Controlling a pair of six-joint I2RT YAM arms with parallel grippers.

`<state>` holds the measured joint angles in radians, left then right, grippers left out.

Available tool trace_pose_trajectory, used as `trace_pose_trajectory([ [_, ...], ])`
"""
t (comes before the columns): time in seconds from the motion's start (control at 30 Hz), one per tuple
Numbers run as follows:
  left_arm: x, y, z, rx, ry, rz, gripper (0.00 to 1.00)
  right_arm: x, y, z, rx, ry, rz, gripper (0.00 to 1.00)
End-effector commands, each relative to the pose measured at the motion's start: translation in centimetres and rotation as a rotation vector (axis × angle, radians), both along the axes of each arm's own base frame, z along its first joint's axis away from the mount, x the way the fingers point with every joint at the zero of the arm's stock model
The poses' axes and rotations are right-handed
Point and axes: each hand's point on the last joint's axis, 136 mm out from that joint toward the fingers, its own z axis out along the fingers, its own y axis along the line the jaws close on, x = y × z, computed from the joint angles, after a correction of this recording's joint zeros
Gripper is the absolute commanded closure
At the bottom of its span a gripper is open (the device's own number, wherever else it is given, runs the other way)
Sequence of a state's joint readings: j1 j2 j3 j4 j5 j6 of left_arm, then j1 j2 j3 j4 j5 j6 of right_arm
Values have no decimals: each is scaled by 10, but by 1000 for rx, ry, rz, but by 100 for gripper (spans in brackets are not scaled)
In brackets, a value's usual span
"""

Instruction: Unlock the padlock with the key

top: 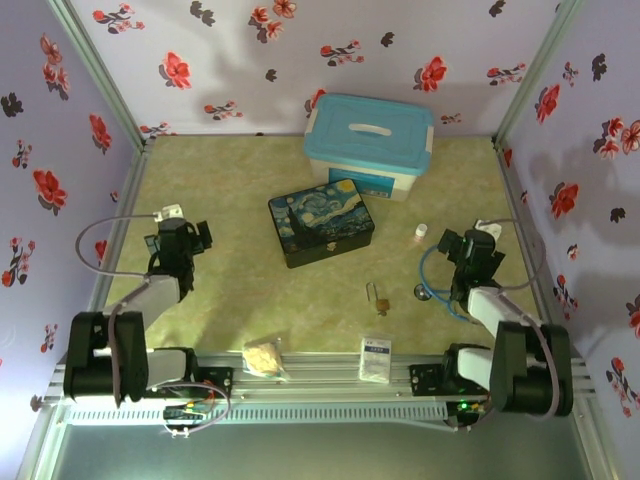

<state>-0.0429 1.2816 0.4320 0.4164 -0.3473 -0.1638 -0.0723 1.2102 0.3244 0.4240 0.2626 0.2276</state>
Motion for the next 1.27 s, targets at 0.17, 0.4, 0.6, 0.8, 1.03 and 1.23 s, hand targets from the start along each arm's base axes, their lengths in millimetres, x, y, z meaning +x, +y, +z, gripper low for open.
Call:
trace_pose_trajectory([
  [0.17, 18, 7, 14, 18, -214, -38, 0, 34, -2, 31, -16, -257, 4, 1],
  [0.4, 33, -8, -6, 14, -188, -137, 0, 53, 29, 18, -48, -208, 164, 1],
  [0.6, 35, -9, -9, 18, -164, -140, 0, 59, 30, 5, -57, -164, 160, 1],
  [0.8, 35, -10, -8, 18, -165, -140, 0, 60, 31, 5, -69, -170, 159, 1],
  [1.03, 35, -10, -8, 18, -167, -140, 0, 64, 36, 4, -76, -161, 191, 1],
  [1.23, 35, -10, -9, 18, -165, -140, 0, 66, 44, 3, -71, -148, 234, 1],
])
